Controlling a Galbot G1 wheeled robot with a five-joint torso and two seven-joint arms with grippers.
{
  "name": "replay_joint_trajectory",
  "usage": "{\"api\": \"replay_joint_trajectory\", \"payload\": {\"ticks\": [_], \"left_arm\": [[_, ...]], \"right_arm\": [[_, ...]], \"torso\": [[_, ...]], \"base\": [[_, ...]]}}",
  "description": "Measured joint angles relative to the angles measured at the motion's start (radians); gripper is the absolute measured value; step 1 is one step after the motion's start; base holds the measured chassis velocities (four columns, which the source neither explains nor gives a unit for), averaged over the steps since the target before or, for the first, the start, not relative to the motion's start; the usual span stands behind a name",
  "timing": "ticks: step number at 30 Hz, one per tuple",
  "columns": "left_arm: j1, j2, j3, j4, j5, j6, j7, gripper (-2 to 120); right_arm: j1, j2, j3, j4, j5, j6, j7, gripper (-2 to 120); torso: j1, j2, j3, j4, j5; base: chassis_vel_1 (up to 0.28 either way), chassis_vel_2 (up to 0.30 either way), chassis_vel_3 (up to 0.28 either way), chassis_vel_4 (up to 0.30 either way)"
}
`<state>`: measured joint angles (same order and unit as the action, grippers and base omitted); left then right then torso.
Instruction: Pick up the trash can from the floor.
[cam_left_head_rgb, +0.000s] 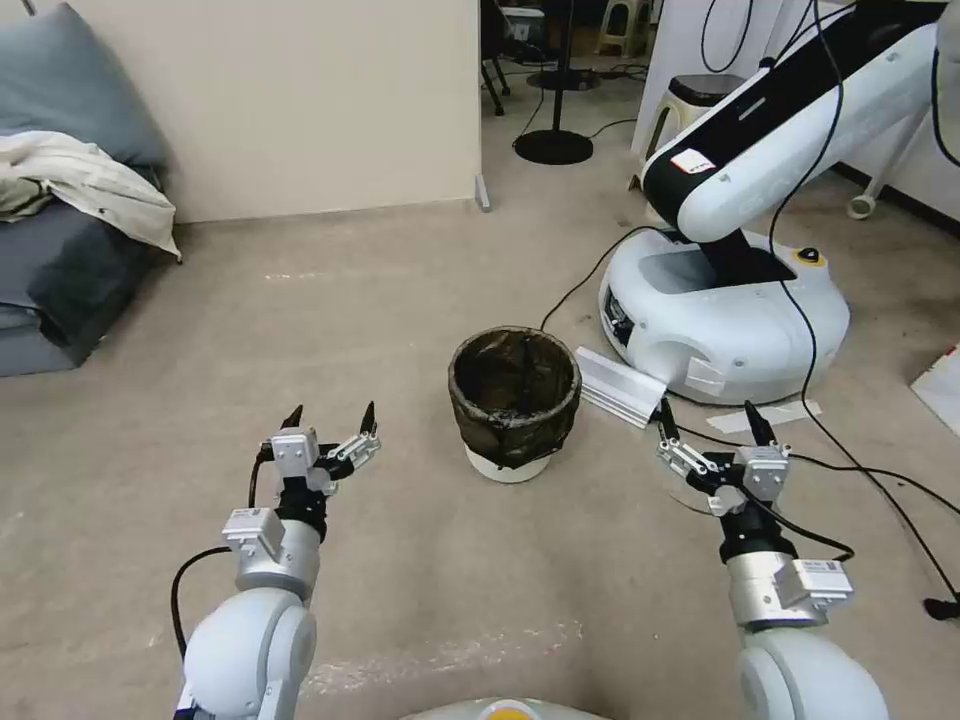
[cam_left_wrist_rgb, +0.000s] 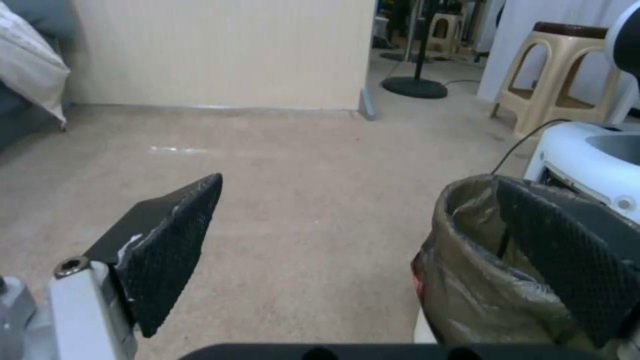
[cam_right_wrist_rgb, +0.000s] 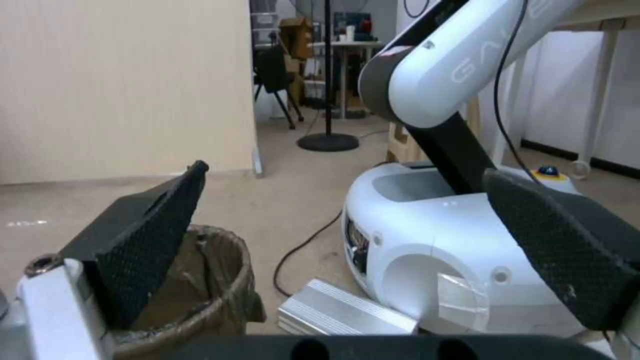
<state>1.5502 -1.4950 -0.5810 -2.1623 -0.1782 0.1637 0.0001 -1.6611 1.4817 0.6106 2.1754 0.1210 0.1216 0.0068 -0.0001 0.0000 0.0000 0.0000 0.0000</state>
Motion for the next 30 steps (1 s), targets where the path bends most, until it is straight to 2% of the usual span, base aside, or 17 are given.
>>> {"api": "replay_joint_trajectory", "payload": {"ticks": [17, 30], "left_arm": [[-0.012, 0.007, 0.001, 0.024, -0.006, -0.019, 0.022, 100], [-0.015, 0.008, 0.001, 0.03, -0.007, -0.024, 0.025, 100]], "right_arm": [[0.0, 0.008, 0.002, -0.015, 0.007, 0.038, -0.012, 100], [0.005, 0.009, 0.002, -0.016, 0.008, 0.038, -0.015, 100]], "torso": [[0.0, 0.0, 0.0, -0.0001, 0.0001], [0.0, 0.0, 0.0, 0.0, 0.0001]], "base": [[-0.012, 0.013, 0.007, -0.01], [-0.129, 0.139, 0.123, -0.142]]}}
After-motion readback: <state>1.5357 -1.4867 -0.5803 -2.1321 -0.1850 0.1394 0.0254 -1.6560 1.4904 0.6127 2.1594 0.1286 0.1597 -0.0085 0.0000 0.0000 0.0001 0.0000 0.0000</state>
